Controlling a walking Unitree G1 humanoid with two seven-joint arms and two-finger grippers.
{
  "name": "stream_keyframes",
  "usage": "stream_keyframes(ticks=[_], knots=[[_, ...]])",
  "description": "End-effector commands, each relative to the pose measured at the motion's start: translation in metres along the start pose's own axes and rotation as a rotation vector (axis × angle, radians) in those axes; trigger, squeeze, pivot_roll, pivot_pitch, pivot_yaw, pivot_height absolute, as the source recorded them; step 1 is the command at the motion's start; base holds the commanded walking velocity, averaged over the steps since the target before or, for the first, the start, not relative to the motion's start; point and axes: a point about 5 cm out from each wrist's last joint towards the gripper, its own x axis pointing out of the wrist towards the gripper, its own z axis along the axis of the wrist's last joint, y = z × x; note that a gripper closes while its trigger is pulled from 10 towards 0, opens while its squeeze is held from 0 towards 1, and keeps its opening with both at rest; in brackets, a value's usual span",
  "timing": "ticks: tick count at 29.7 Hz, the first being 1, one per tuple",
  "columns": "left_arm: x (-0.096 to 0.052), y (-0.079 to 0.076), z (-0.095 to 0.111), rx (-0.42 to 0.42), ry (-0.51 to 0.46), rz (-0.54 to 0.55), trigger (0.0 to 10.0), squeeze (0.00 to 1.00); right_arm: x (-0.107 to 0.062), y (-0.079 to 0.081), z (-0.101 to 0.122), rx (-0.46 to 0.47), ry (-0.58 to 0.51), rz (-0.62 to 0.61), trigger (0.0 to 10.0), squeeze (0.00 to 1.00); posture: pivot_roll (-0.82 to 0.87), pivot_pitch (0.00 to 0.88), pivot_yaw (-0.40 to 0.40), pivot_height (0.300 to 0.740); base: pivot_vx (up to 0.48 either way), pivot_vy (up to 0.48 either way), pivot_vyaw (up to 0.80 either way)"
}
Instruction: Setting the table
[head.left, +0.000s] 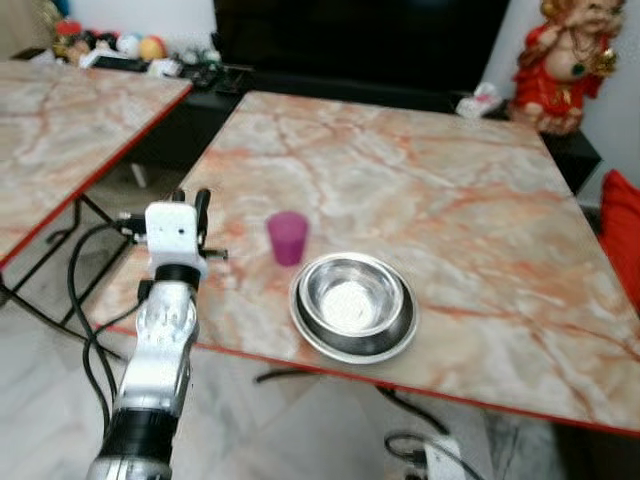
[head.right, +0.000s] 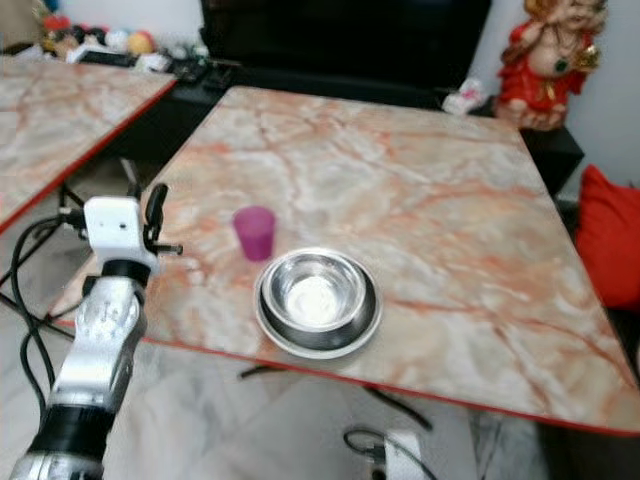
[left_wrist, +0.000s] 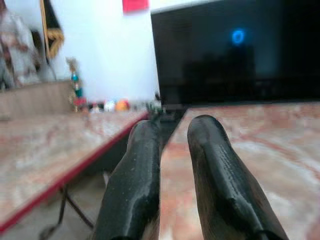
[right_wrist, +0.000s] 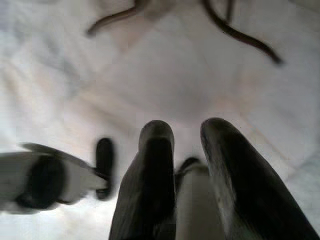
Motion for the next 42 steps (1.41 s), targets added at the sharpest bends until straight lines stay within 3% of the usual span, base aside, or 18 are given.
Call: stream_keyframes(ticks=[1, 10, 27, 36, 42], knots=[[0.0, -0.009, 0.005, -0.018, -0.026, -0.016, 10.0, 0.0, -0.003, -0.013, -0.007, 0.0, 0.022, -0.034, 10.0, 0.0, 0.13, 0.0, -0.044, 0.74, 0.0, 0.48, 0.0], [0.001, -0.011, 0.006, -0.025, -0.029, -0.019, 10.0, 0.0, -0.007, -0.029, -0.015, -0.004, 0.032, -0.044, 10.0, 0.0, 0.13, 0.0, -0.044, 0.74, 0.0, 0.48, 0.0], [0.004, -0.014, 0.01, -0.034, -0.037, -0.017, 10.0, 0.0, -0.006, -0.021, -0.014, -0.005, 0.031, -0.034, 10.0, 0.0, 0.15, 0.0, -0.043, 0.74, 0.0, 0.48, 0.0], [0.003, -0.01, 0.009, -0.025, -0.033, -0.001, 10.0, 0.0, -0.002, -0.012, -0.004, -0.012, 0.017, -0.02, 10.0, 0.0, 0.15, 0.0, -0.047, 0.74, 0.0, 0.48, 0.0], [0.003, -0.009, 0.01, -0.024, -0.033, 0.002, 10.0, 0.0, -0.004, -0.015, -0.008, -0.026, 0.015, -0.019, 10.0, 0.0, 0.15, 0.0, -0.047, 0.74, 0.0, 0.48, 0.0]])
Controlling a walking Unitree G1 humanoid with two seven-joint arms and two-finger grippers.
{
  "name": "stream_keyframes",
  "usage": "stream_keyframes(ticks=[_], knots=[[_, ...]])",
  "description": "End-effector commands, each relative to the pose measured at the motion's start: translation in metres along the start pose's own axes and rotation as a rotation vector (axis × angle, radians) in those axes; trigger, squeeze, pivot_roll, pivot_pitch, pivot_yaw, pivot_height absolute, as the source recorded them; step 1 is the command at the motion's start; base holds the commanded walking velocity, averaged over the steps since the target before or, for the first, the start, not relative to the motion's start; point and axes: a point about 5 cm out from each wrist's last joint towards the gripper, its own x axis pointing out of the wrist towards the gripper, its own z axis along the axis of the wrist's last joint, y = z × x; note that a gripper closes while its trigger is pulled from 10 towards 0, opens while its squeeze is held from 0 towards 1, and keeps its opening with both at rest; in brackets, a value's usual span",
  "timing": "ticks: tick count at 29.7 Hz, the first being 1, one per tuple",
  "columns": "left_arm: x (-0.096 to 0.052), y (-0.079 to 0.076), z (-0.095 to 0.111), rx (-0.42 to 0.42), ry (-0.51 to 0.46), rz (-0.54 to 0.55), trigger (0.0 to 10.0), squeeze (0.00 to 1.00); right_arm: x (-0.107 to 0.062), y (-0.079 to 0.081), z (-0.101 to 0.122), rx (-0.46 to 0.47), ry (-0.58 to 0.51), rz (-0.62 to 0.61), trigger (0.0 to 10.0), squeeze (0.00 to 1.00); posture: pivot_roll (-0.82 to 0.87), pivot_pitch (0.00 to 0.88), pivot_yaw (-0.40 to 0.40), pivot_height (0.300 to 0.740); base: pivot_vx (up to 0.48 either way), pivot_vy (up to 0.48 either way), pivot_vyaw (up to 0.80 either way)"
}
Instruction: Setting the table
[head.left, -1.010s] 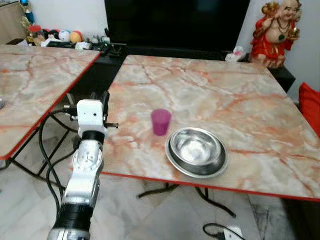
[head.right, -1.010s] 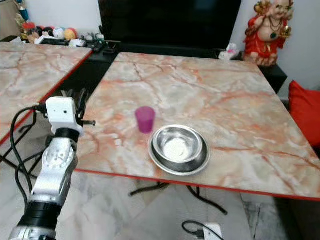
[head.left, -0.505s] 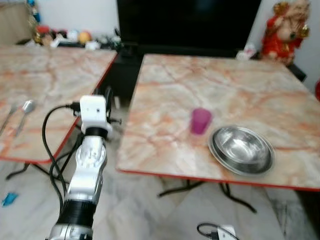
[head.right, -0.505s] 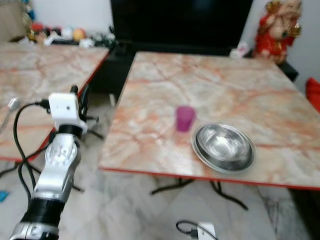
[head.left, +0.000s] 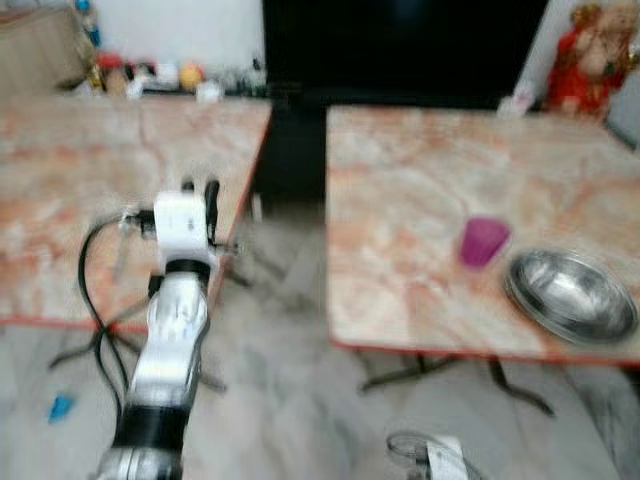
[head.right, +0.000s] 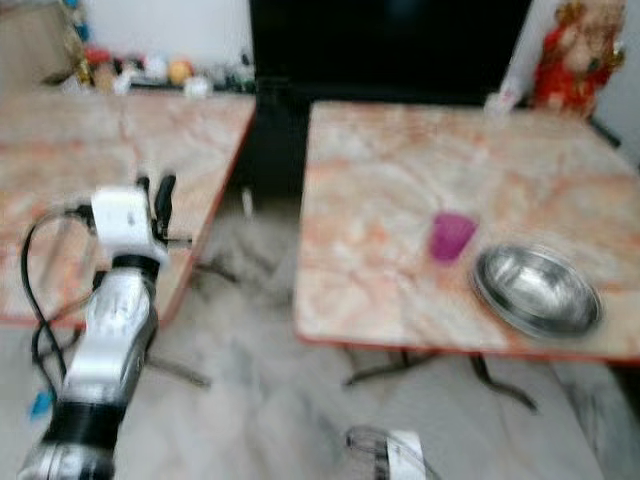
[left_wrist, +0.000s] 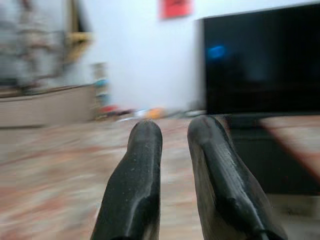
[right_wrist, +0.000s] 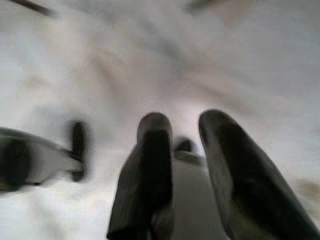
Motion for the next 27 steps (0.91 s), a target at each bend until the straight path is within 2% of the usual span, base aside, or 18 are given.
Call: stream_keyframes(ticks=[1, 9, 16, 27], knots=[[0.003, -0.009, 0.007, -0.016, -0.023, -0.016, 10.0, 0.0, -0.001, -0.008, 0.0, -0.017, -0.009, -0.01, 10.0, 0.0, 0.15, 0.0, -0.047, 0.74, 0.0, 0.398, 0.42], [0.004, -0.01, 0.007, -0.016, -0.025, -0.018, 10.0, 0.0, 0.0, -0.008, 0.004, -0.011, -0.008, -0.015, 10.0, 0.0, 0.15, 0.004, -0.045, 0.74, 0.0, 0.304, 0.57], [0.004, -0.01, 0.009, -0.014, -0.031, -0.015, 10.0, 0.0, 0.001, -0.004, 0.005, -0.017, -0.007, -0.006, 10.0, 0.0, 0.15, 0.006, -0.044, 0.74, 0.0, 0.0, 0.0], [0.005, -0.011, 0.011, -0.013, -0.04, -0.018, 10.0, 0.0, 0.002, 0.011, 0.005, -0.017, -0.009, 0.012, 10.0, 0.0, 0.15, 0.006, -0.046, 0.74, 0.0, 0.0, 0.71]])
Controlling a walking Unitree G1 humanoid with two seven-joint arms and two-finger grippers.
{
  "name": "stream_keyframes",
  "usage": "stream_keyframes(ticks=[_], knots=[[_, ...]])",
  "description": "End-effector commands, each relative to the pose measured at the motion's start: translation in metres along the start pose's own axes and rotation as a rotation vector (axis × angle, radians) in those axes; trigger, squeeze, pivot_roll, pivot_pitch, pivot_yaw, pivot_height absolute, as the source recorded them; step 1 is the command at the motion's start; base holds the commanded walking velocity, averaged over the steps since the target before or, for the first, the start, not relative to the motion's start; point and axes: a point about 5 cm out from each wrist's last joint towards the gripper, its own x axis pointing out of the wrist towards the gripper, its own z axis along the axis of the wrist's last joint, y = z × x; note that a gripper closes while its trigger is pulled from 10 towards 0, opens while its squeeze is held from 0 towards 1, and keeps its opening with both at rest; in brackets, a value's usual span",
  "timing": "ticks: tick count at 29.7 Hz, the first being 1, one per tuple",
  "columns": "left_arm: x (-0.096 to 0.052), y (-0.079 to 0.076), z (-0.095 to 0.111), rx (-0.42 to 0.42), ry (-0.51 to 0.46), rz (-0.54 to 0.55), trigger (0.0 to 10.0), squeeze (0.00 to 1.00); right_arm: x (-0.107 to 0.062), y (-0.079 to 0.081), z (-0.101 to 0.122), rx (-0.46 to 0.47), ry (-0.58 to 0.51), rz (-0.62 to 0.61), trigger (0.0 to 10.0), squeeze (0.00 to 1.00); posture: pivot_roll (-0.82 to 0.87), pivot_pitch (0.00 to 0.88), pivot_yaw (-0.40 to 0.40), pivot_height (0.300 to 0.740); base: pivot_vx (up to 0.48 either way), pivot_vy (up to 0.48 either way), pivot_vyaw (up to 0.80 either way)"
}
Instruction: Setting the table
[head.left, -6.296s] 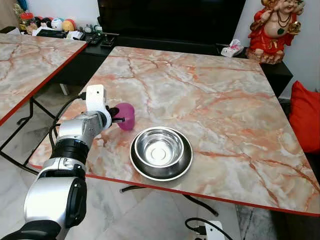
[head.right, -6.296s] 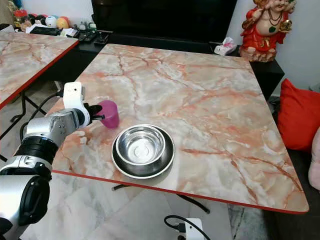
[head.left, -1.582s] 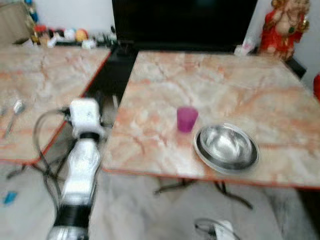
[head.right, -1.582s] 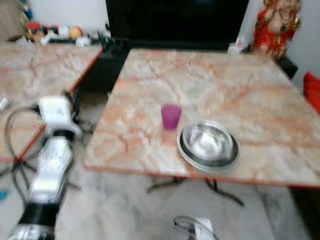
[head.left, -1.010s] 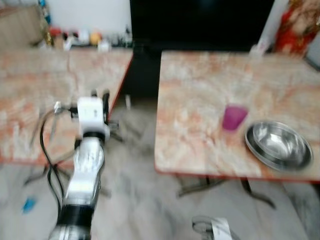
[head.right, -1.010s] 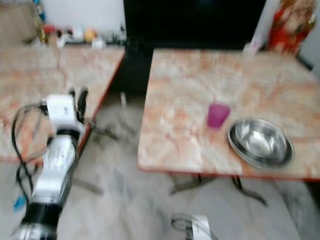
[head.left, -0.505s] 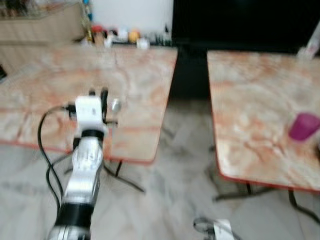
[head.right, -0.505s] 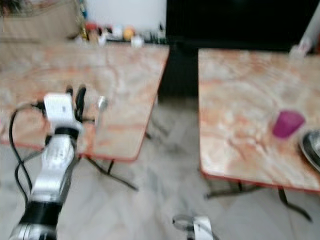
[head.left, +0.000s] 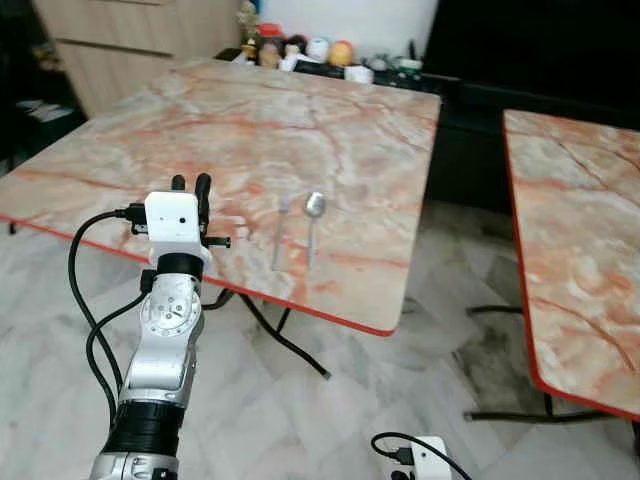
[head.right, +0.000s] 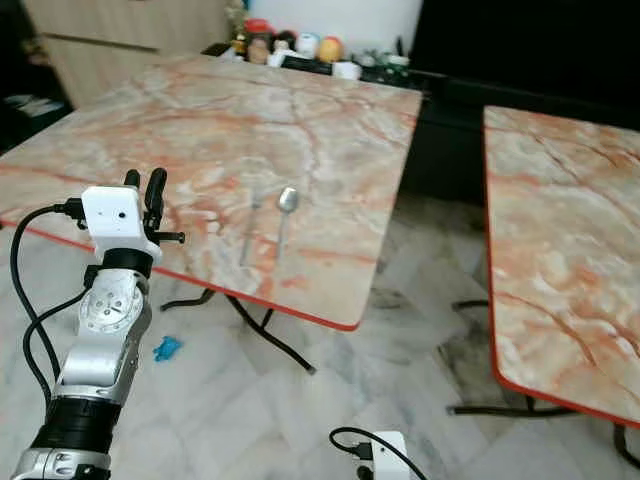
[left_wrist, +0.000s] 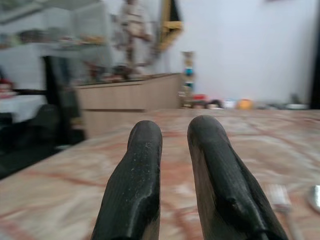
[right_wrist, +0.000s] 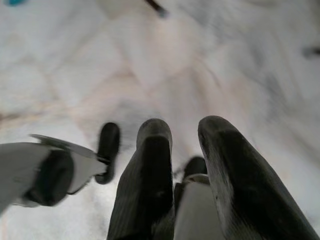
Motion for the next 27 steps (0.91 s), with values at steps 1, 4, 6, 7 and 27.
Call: stream_keyframes(ticks=[1, 4, 6, 7, 27], knots=[[0.001, -0.002, 0.003, 0.007, -0.013, -0.006, 10.0, 0.0, -0.001, -0.002, -0.004, -0.003, 0.008, -0.01, 10.0, 0.0, 0.15, 0.005, -0.046, 0.74, 0.0, 0.0, 0.0], [0.001, -0.003, 0.003, 0.006, -0.012, -0.008, 10.0, 0.0, -0.002, -0.008, -0.004, 0.006, 0.005, -0.016, 10.0, 0.0, 0.15, 0.006, -0.046, 0.74, 0.0, 0.0, 0.0], [0.001, -0.003, 0.003, 0.006, -0.012, -0.01, 10.0, 0.0, -0.002, -0.013, -0.004, 0.008, 0.003, -0.022, 10.0, 0.0, 0.15, 0.006, -0.046, 0.74, 0.0, 0.0, 0.0], [0.0, -0.004, 0.003, 0.004, -0.012, -0.011, 10.0, 0.0, -0.003, -0.018, -0.004, 0.011, 0.001, -0.029, 10.0, 0.0, 0.15, 0.006, -0.046, 0.74, 0.0, 0.0, 0.0], [-0.045, 0.135, -0.046, 0.307, 0.261, 0.639, 10.0, 0.0, 0.0, 0.005, -0.003, 0.007, 0.012, -0.014, 10.0, 0.0, 0.16, 0.007, -0.039, 0.74, 0.0, 0.0, 0.0]])
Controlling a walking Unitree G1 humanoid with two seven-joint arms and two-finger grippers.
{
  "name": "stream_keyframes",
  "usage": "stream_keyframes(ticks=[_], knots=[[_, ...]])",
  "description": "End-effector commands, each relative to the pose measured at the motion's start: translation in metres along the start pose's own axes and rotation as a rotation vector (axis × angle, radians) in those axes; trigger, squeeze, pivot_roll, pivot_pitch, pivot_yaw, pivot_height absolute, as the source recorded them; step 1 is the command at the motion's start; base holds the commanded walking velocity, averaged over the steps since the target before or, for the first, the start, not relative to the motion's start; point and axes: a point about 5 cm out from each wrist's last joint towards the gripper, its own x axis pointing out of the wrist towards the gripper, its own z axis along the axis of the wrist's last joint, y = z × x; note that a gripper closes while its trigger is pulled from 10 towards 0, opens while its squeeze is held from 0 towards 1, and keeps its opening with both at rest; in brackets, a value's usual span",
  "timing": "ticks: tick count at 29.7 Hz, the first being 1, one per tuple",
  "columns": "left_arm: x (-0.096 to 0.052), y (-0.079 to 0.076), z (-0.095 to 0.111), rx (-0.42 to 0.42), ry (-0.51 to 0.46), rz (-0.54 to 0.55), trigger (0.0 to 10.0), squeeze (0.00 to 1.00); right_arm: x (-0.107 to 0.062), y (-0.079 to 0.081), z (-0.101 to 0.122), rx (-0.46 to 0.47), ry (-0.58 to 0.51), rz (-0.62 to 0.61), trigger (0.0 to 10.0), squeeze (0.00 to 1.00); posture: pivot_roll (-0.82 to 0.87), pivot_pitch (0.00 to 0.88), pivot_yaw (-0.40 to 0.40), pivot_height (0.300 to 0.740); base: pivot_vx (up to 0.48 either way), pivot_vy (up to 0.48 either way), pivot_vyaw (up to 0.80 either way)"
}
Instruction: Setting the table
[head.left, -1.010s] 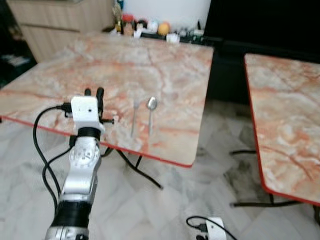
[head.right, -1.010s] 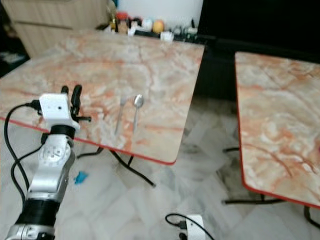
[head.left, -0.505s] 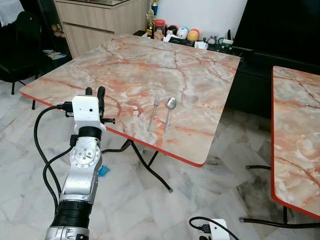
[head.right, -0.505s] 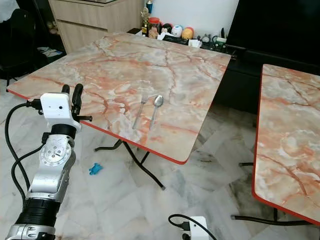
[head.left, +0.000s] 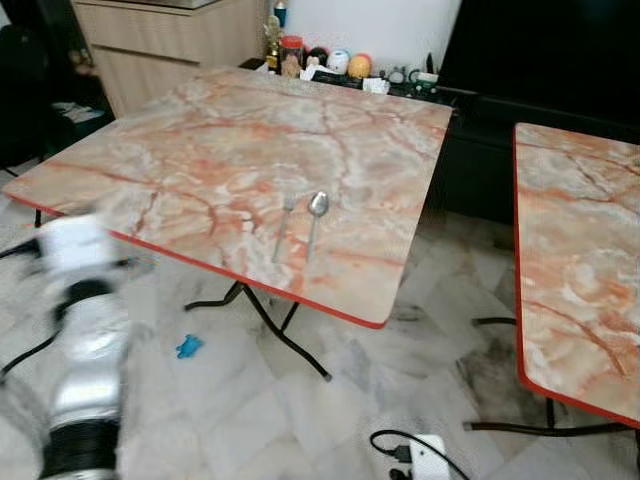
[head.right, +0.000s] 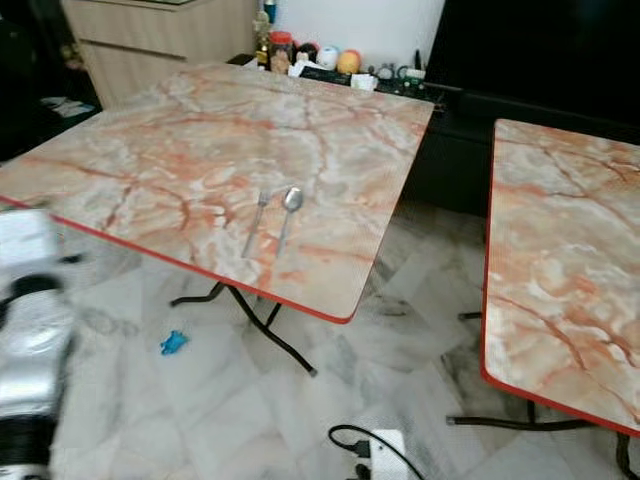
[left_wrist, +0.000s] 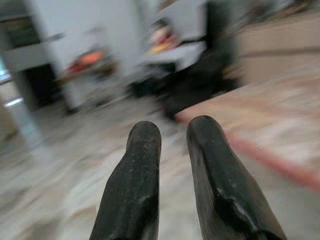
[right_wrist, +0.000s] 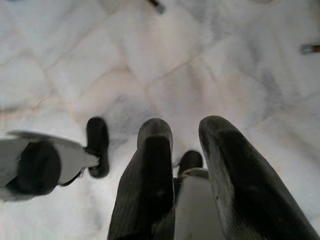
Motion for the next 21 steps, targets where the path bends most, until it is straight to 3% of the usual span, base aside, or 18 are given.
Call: stream_keyframes(ticks=[1, 2, 5, 6, 7, 9, 10, 12, 14, 15, 16, 19, 20, 21], knots=[[0.0, 0.015, -0.017, 0.052, 0.059, 0.082, 10.0, 0.0, 0.0, 0.003, 0.0, -0.005, 0.003, -0.002, 10.0, 0.0, 0.16, 0.006, -0.037, 0.74, 0.0, 0.0, 0.0], [-0.003, 0.026, -0.03, 0.123, 0.089, 0.123, 10.0, 0.0, 0.001, 0.006, 0.001, -0.005, 0.0, -0.001, 10.0, 0.0, 0.16, 0.007, -0.037, 0.74, 0.0, 0.0, 0.0], [-0.007, 0.032, -0.045, 0.192, 0.127, 0.139, 10.0, 0.0, 0.001, 0.005, 0.002, 0.011, -0.003, -0.014, 10.0, 0.0, 0.17, 0.008, -0.038, 0.74, 0.0, 0.0, 0.0], [-0.011, 0.033, -0.056, 0.22, 0.176, 0.131, 10.0, 0.0, 0.001, 0.004, 0.003, 0.013, -0.003, -0.019, 10.0, 0.0, 0.17, 0.008, -0.039, 0.74, 0.0, 0.0, 0.0], [-0.021, 0.032, -0.084, 0.254, 0.331, 0.08, 10.0, 0.0, 0.001, -0.001, 0.004, 0.014, -0.004, -0.03, 10.0, 0.0, 0.17, 0.008, -0.039, 0.74, 0.0, 0.0, 0.0], [-0.031, 0.027, -0.103, 0.263, 0.445, 0.015, 10.0, 0.0, 0.001, -0.006, 0.005, 0.017, -0.006, -0.038, 10.0, 0.0, 0.17, 0.007, -0.039, 0.74, 0.0, 0.0, 0.0], [-0.047, 0.02, -0.124, 0.247, 0.584, -0.081, 10.0, 0.0, 0.0, -0.013, 0.005, 0.019, -0.007, -0.048, 10.0, 0.0, 0.16, 0.005, -0.038, 0.74, 0.0, 0.0, 0.0], [-0.064, 0.01, -0.137, 0.201, 0.668, -0.177, 10.0, 0.0, -0.001, -0.021, 0.004, 0.021, -0.007, -0.058, 10.0, 0.0, 0.16, 0.006, -0.04, 0.74, 0.0, 0.0, 0.0], [-0.076, -0.003, -0.141, 0.169, 0.666, -0.295, 10.0, 0.0, -0.002, -0.03, 0.003, 0.023, -0.006, -0.069, 10.0, 0.0, 0.15, 0.006, -0.04, 0.74, 0.0, 0.0, 0.0], [-0.092, -0.02, -0.146, 0.211, 0.679, -0.471, 10.0, 0.0, -0.004, -0.038, 0.001, 0.027, -0.004, -0.084, 10.0, 0.0, 0.15, 0.009, -0.042, 0.74, 0.0, 0.0, 0.0], [-0.092, -0.02, -0.146, 0.211, 0.679, -0.471, 10.0, 0.0, -0.004, -0.038, 0.001, 0.027, -0.004, -0.084, 10.0, 0.0, 0.15, 0.009, -0.042, 0.74, 0.0, 0.0, 0.0], [-0.117, -0.044, -0.15, 0.206, 0.708, -0.693, 10.0, 0.0, -0.006, -0.047, -0.001, 0.031, -0.001, -0.102, 10.0, 0.0, 0.15, 0.009, -0.046, 0.74, 0.0, 0.0, 0.0], [-0.133, -0.057, -0.151, 0.22, 0.727, -0.837, 10.0, 0.0, -0.007, -0.05, -0.002, 0.035, 0.0, -0.111, 10.0, 0.0, 0.15, 0.009, -0.049, 0.74, 0.0, 0.0, 0.0], [-0.133, -0.057, -0.151, 0.22, 0.727, -0.837, 10.0, 0.0, -0.007, -0.05, -0.002, 0.035, 0.0, -0.111, 10.0, 0.0, 0.15, 0.009, -0.049, 0.74, 0.0, 0.0, 0.0]])
